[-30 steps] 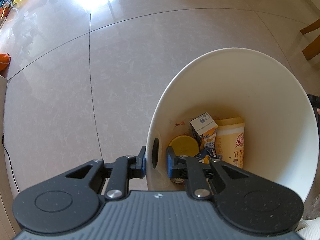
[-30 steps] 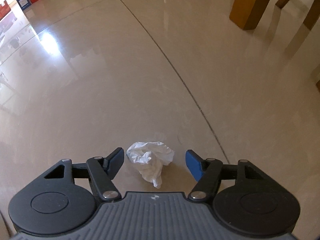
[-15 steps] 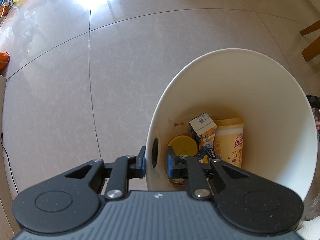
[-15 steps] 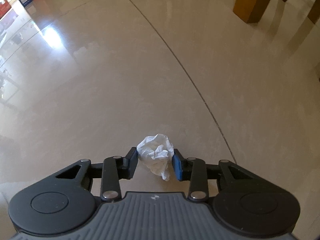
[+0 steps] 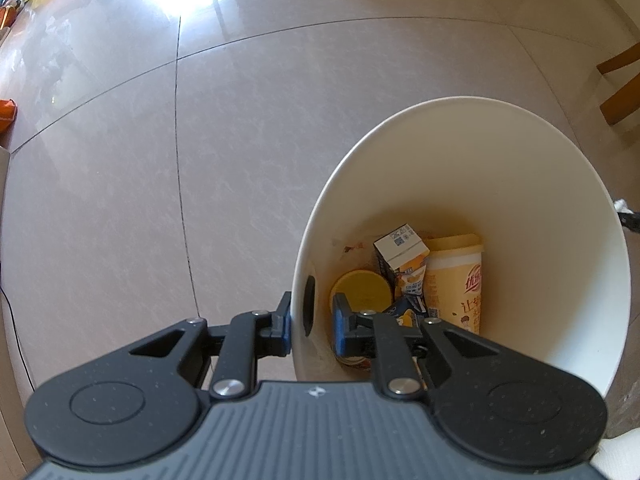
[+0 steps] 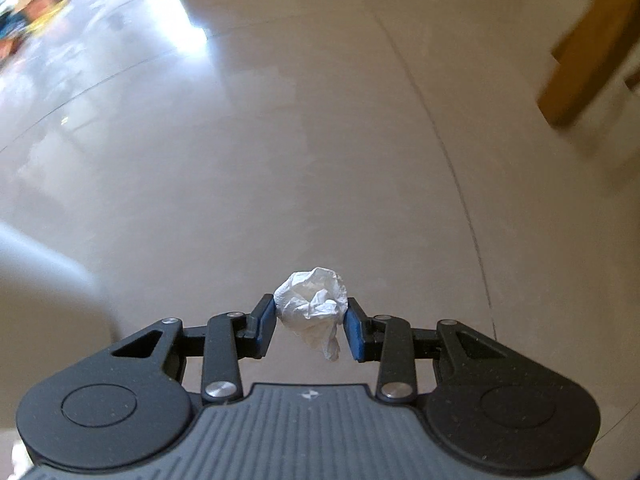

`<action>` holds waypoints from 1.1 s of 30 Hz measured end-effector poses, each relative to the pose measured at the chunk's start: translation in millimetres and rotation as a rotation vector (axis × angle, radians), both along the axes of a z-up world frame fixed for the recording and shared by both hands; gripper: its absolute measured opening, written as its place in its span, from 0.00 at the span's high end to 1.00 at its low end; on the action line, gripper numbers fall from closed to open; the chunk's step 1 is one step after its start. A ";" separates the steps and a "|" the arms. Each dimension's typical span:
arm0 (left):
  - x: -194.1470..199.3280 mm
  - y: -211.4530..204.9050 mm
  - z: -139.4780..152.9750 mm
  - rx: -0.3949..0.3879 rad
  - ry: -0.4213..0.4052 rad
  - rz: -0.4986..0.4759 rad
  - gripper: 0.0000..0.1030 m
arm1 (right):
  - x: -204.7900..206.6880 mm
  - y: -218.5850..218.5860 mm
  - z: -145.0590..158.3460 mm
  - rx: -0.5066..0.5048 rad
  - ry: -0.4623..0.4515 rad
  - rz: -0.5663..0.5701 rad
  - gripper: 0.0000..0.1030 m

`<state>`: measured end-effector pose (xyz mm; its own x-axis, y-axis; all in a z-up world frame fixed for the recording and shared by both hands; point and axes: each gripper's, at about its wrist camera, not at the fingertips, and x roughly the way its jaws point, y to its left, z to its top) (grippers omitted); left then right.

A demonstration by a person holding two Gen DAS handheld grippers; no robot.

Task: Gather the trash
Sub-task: 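Carry the tissue over the bin and open the right gripper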

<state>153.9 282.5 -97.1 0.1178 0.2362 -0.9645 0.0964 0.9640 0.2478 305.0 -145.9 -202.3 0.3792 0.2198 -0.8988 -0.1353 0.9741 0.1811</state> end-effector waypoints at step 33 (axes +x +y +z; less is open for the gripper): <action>-1.0 1.7 1.1 -0.025 0.002 -0.011 0.84 | -62.5 259.0 211.4 0.054 -0.129 0.671 0.59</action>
